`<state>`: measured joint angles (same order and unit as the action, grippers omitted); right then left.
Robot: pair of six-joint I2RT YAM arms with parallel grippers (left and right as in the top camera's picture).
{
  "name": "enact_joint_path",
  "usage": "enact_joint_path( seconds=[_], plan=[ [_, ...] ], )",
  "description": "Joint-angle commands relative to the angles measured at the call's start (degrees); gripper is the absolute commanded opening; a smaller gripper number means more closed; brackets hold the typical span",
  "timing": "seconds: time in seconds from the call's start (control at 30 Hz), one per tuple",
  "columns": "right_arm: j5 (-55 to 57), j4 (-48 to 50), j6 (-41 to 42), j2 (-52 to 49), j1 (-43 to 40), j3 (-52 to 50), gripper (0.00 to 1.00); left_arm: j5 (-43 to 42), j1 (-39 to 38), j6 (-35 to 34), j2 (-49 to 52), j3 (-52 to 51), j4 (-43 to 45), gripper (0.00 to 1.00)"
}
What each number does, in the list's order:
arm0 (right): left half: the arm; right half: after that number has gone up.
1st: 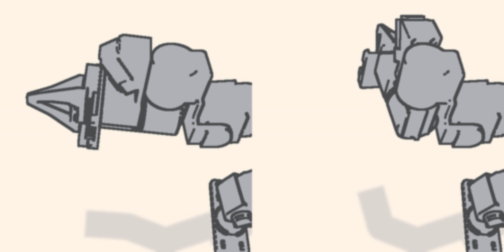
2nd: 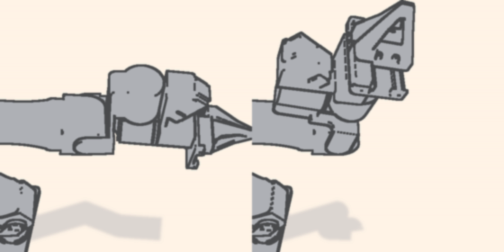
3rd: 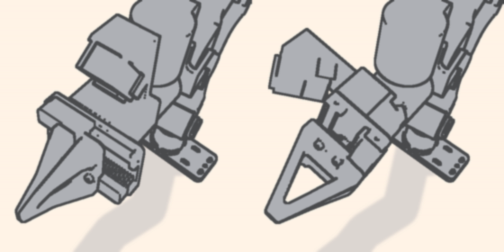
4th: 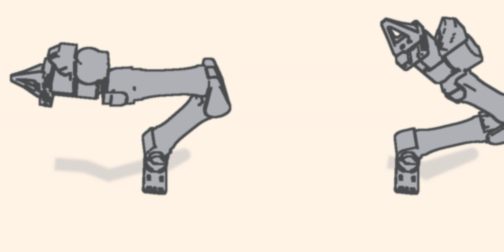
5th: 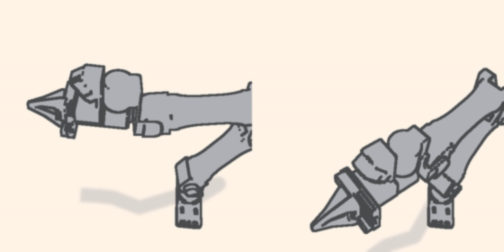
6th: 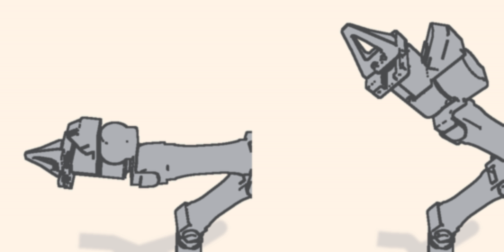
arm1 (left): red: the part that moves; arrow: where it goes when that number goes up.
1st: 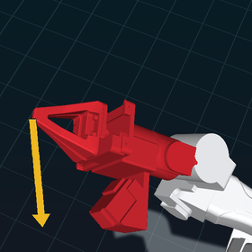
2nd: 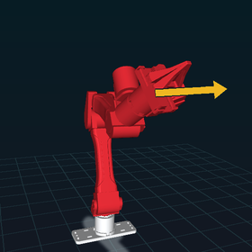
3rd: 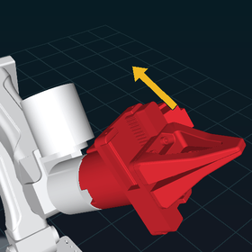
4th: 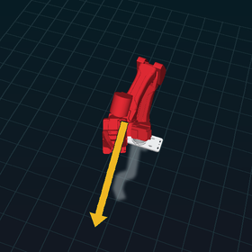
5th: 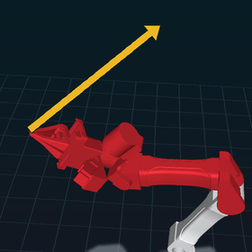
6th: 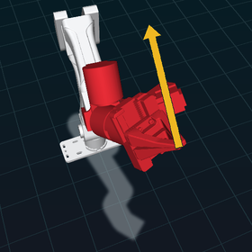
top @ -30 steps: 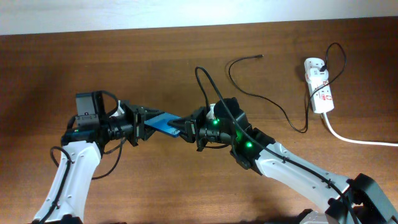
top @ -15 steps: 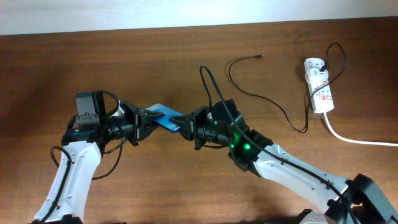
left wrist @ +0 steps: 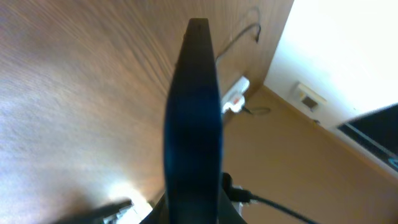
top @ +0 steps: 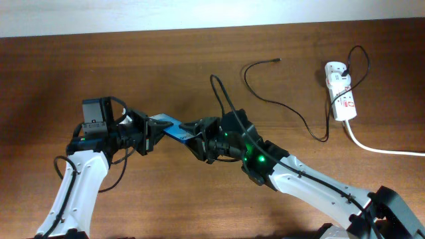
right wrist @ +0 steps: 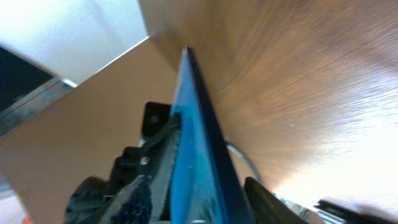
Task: Plug charger to phone and switch on socket
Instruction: 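Regrasp the phone with the left gripper and open the right gripper, then move the right gripper to the black cable's USB-C end and grasp it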
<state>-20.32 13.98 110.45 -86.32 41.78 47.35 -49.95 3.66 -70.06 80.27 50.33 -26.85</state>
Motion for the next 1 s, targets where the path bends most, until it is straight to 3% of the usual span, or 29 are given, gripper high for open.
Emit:
enact_joint_path(
  seconds=[0.0,0.03,0.13,0.23,0.3,0.37,0.5,0.67,0.8,0.9,0.97],
  plan=[
    [5.4,-7.1,-15.6,0.7,-0.5,0.5,0.75,6.3,0.1,9.8,0.3,0.0,0.2,0.00],
    [7.3,-9.2,-18.9,0.7,-0.7,0.5,0.86,6.3,0.1,11.7,0.3,0.0,0.2,0.00],
    [19.0,-18.9,-31.1,0.7,-2.1,0.5,0.96,6.3,0.1,16.0,0.3,0.0,-1.9,0.00],
    [24.7,-22.1,-41.9,0.7,-5.2,0.5,0.96,4.4,0.1,19.2,0.3,0.0,-3.0,0.00],
    [19.4,-22.2,-46.8,0.7,-10.0,1.6,0.98,-0.7,0.1,19.5,0.3,0.0,-2.5,0.00],
    [13.1,-22.4,-47.7,0.7,-16.6,4.0,0.98,-3.0,0.1,20.3,0.3,0.0,-2.2,0.00],
    [13.9,-23.4,-50.8,-0.1,-26.7,9.1,0.97,-2.8,0.1,20.5,0.5,0.0,0.1,0.00],
    [13.2,-24.6,-63.3,-15.9,-33.6,25.1,0.98,-2.6,0.1,20.5,0.5,0.0,3.5,0.00],
    [12.6,-31.2,-63.5,-33.4,-33.4,44.2,0.97,-1.0,0.1,20.5,0.5,0.0,3.5,0.00],
    [11.4,-31.8,-64.9,-40.7,-33.0,49.8,0.93,-1.0,0.1,20.5,0.5,0.0,3.5,0.00],
    [11.5,-31.3,-68.0,-44.9,-31.5,50.6,0.83,-0.6,0.1,20.5,0.5,0.0,3.5,0.00]
  ],
)
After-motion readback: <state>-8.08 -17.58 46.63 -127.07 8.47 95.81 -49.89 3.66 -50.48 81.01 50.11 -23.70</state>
